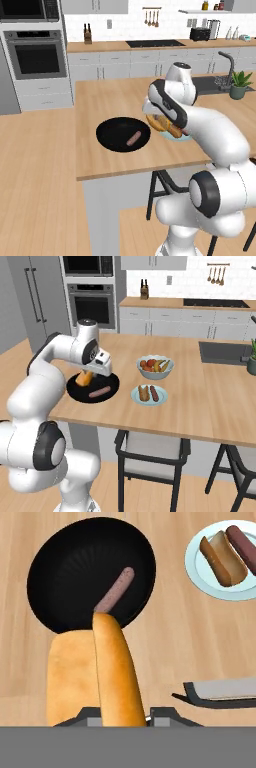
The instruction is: Place one bun and one sausage from the bowl on each plate.
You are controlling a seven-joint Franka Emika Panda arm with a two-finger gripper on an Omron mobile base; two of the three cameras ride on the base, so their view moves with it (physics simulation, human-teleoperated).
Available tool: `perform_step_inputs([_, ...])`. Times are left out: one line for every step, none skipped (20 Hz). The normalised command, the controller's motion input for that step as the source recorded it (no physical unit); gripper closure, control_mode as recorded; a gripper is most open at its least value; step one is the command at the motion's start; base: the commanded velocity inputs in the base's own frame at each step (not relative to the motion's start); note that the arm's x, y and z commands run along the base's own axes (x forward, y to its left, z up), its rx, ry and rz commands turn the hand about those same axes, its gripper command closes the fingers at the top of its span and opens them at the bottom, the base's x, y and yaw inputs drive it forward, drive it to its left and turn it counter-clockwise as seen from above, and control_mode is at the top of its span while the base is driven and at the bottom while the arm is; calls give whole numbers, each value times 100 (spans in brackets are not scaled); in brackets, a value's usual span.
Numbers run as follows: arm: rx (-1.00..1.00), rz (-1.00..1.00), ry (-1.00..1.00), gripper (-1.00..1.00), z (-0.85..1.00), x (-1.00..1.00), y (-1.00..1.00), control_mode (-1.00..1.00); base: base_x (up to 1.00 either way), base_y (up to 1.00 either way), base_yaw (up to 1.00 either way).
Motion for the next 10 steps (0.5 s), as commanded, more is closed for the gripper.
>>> perform_step_inputs([-14, -4, -5, 100, 0, -46, -36, -100, 0, 0, 0])
perform_step_inputs([-12, -1, -7, 100, 0, -42, -43, -100, 0, 0, 0])
perform_step_inputs([-7, 0, -2, 100, 0, -37, -28, -100, 0, 0, 0])
perform_step_inputs([-3, 4, -6, 100, 0, -34, -11, -100, 0, 0, 0])
perform_step_inputs([-4, 5, -3, 100, 0, -39, -11, -100, 0, 0, 0])
perform_step_inputs([-4, 6, -2, 100, 0, -62, -15, -100, 0, 0, 0])
perform_step_inputs([-4, 6, -1, 100, 0, -81, -19, -100, 0, 0, 0])
perform_step_inputs([-4, 4, 0, 100, 0, -81, -16, -100, 0, 0, 0])
perform_step_inputs([-2, 1, 0, 100, 0, -74, -3, -100, 0, 0, 0])
perform_step_inputs([-1, 0, 0, 100, 0, -48, 0, -100, 0, 0, 0])
